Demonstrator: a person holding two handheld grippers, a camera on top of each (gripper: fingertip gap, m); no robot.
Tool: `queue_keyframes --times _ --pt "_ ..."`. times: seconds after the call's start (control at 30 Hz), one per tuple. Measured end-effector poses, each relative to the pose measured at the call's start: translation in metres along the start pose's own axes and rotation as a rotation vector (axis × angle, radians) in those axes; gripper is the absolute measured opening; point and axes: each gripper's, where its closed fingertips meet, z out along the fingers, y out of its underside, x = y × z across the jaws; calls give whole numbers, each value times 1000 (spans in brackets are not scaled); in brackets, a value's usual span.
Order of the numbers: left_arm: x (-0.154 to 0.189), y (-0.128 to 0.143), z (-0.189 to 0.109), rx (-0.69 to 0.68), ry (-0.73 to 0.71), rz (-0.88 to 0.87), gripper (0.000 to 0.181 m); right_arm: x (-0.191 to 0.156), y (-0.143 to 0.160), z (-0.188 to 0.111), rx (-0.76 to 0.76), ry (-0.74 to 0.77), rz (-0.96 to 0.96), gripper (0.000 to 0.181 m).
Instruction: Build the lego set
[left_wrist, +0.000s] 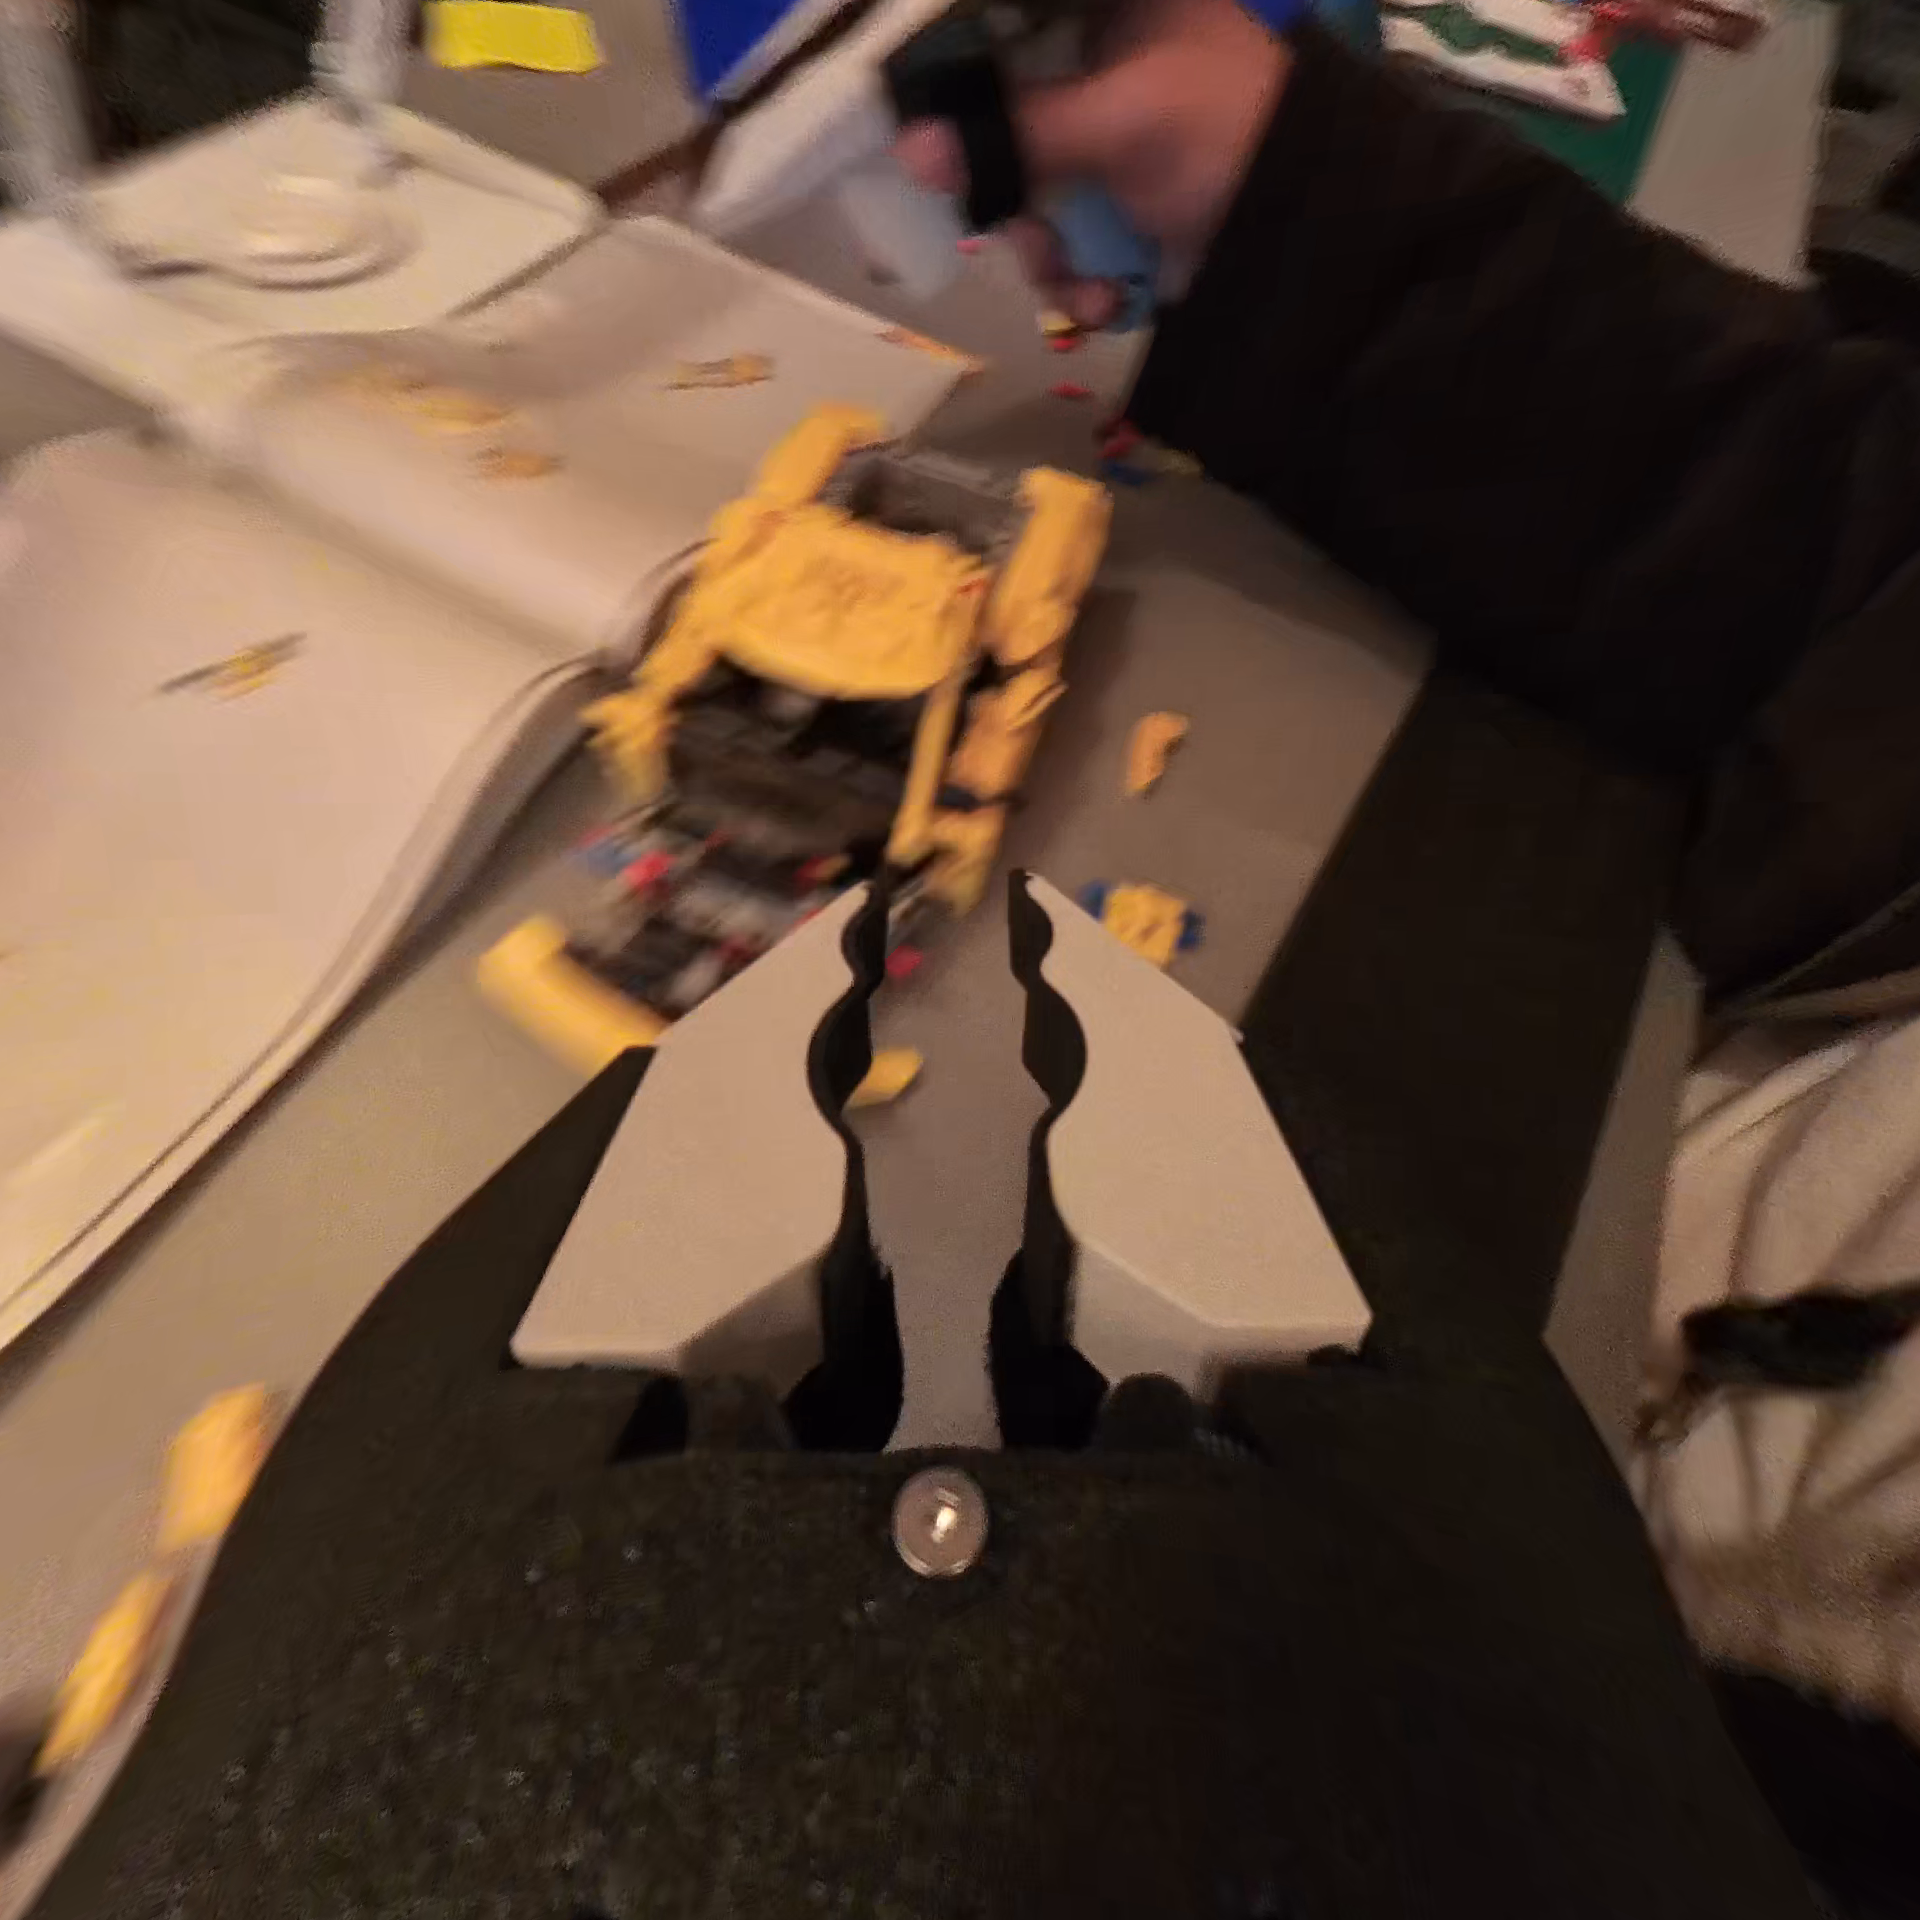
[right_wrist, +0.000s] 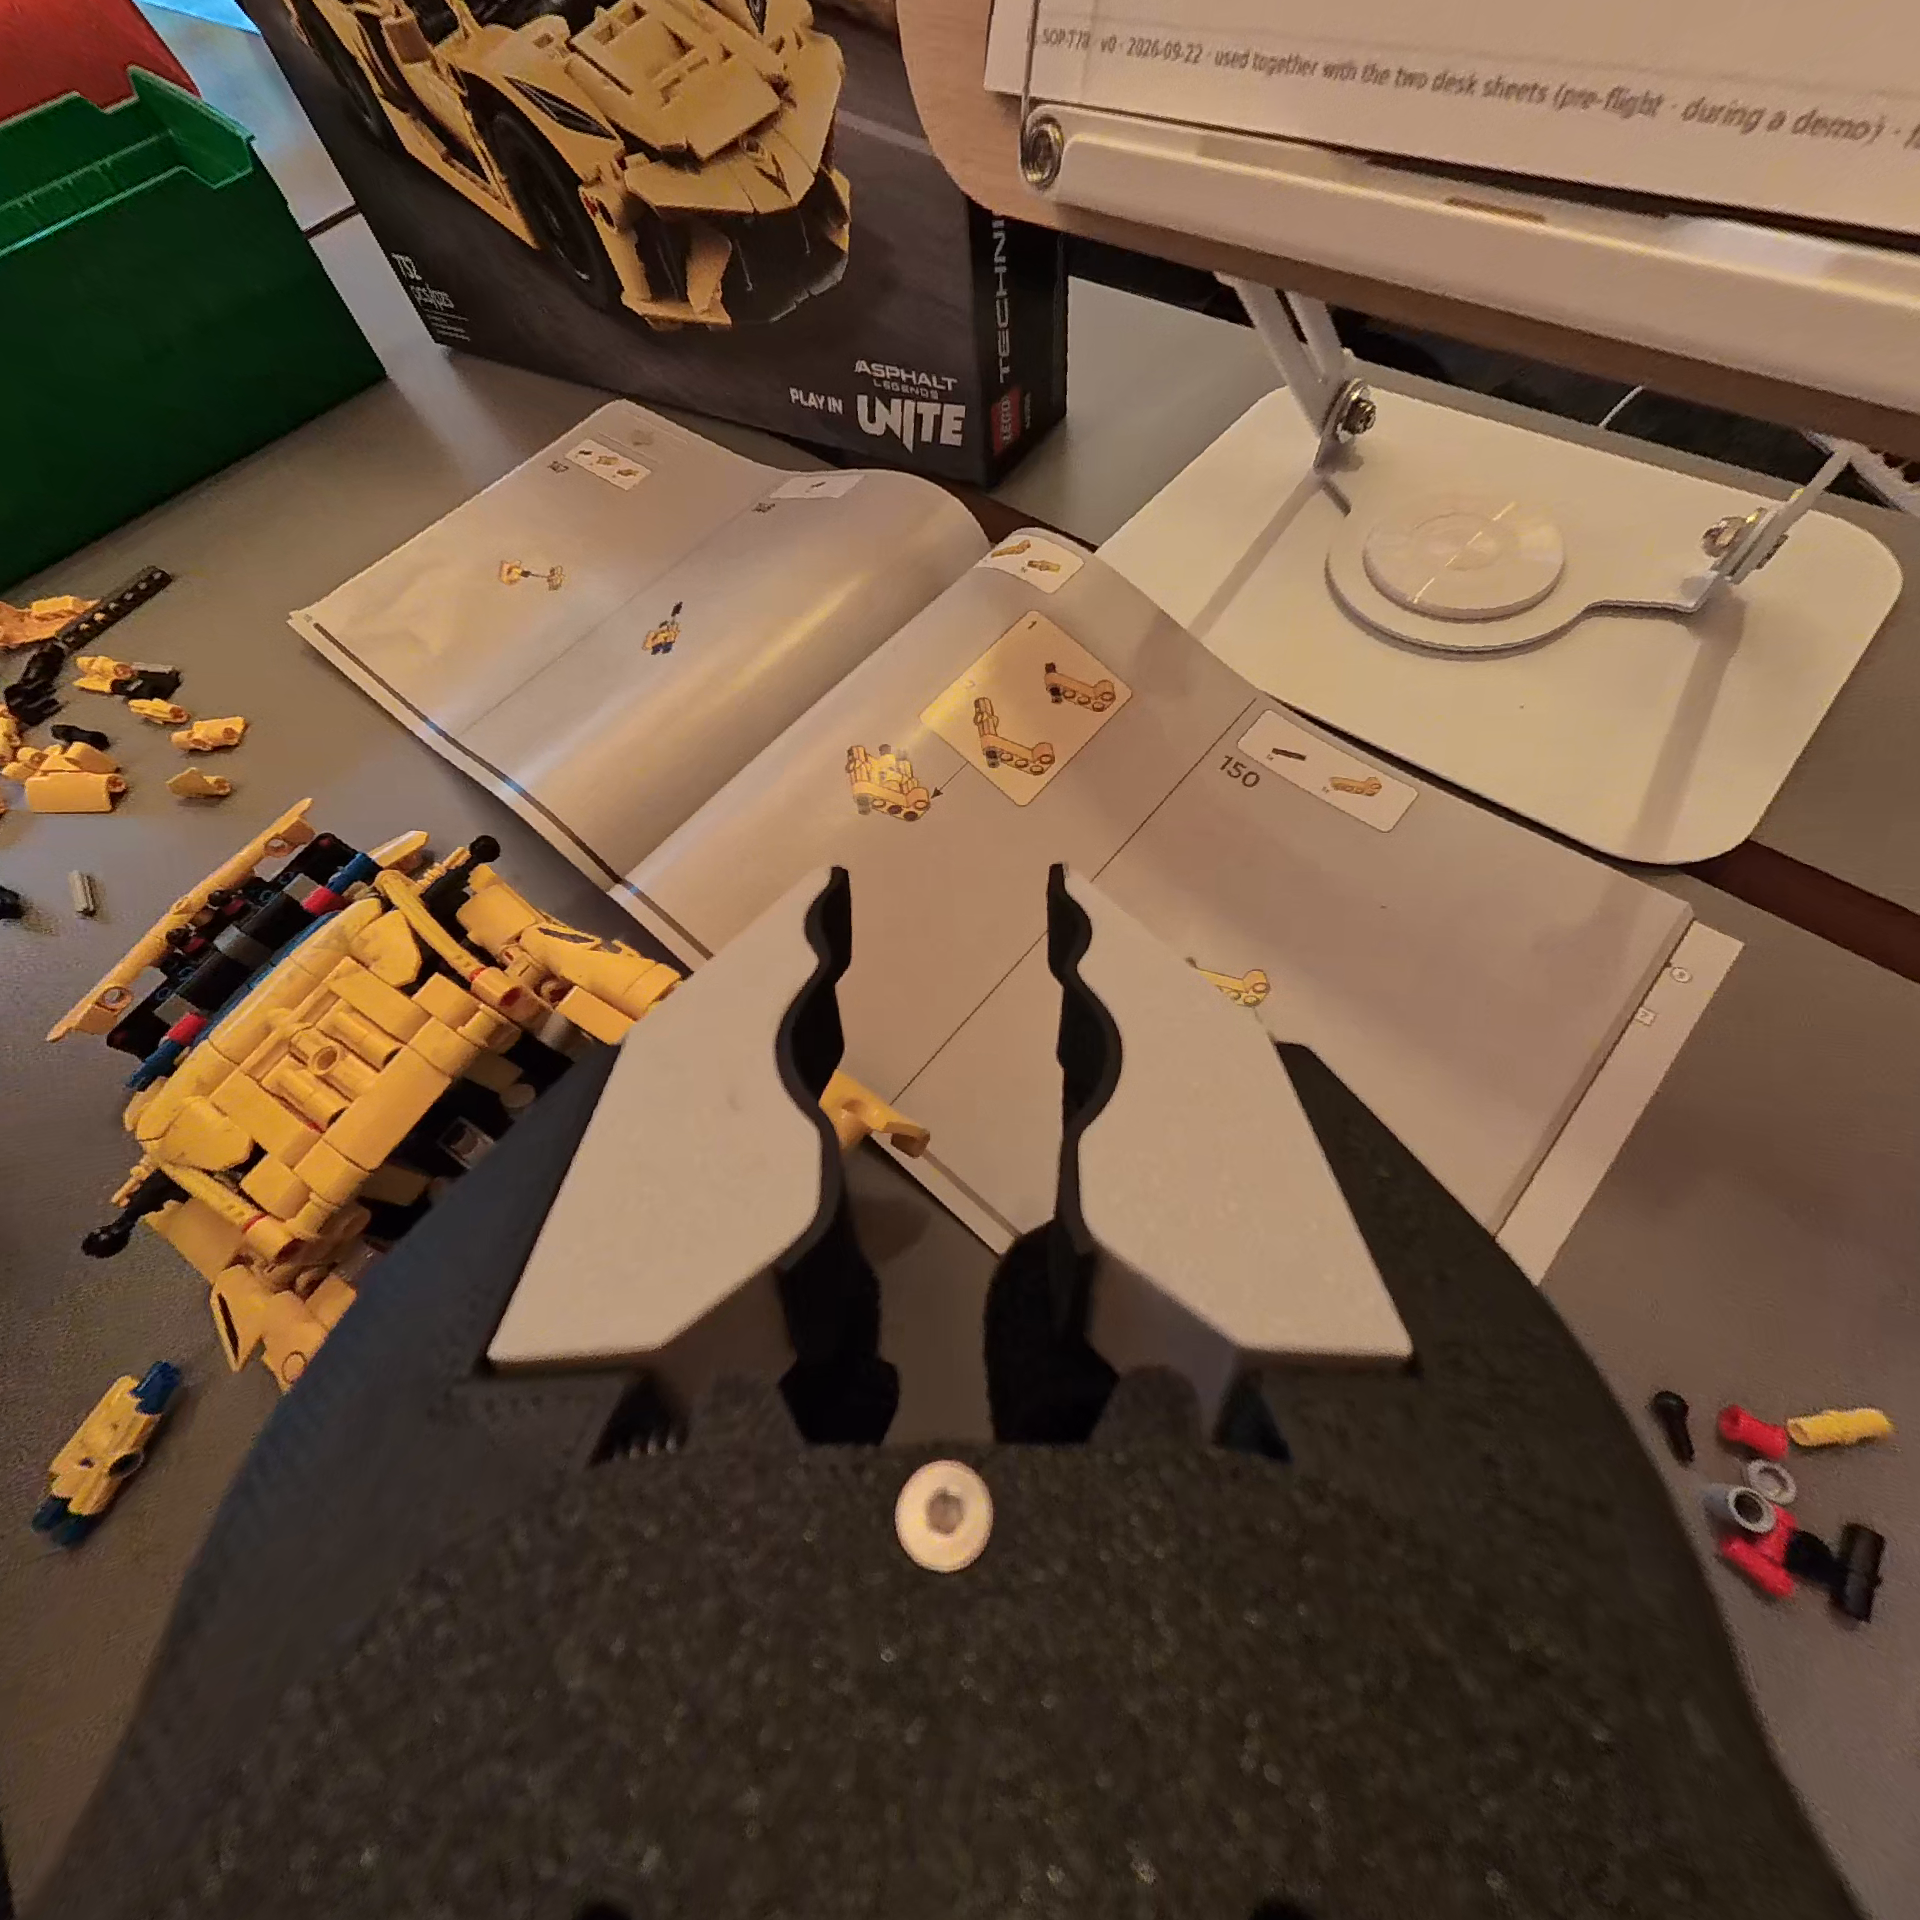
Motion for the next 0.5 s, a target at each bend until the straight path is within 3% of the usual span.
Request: queue_keyframes --times 0.13,0.27,0.37,0.5 --pt "-91 56 -98 -78 -333 -16 23 -1 1 1 -6 -1 -7 37" --pt "-134 110 -163 -179 -518 -122 22 -1 4 4 -17 1 -9 36" --pt "-143 115 -166 -145 -497 -107 21 -2 6 6 -27 -1 -11 36" --pt "-152 124 -129 -251 -391 -18 19 -4 9 9 -38 -8 -15 36"
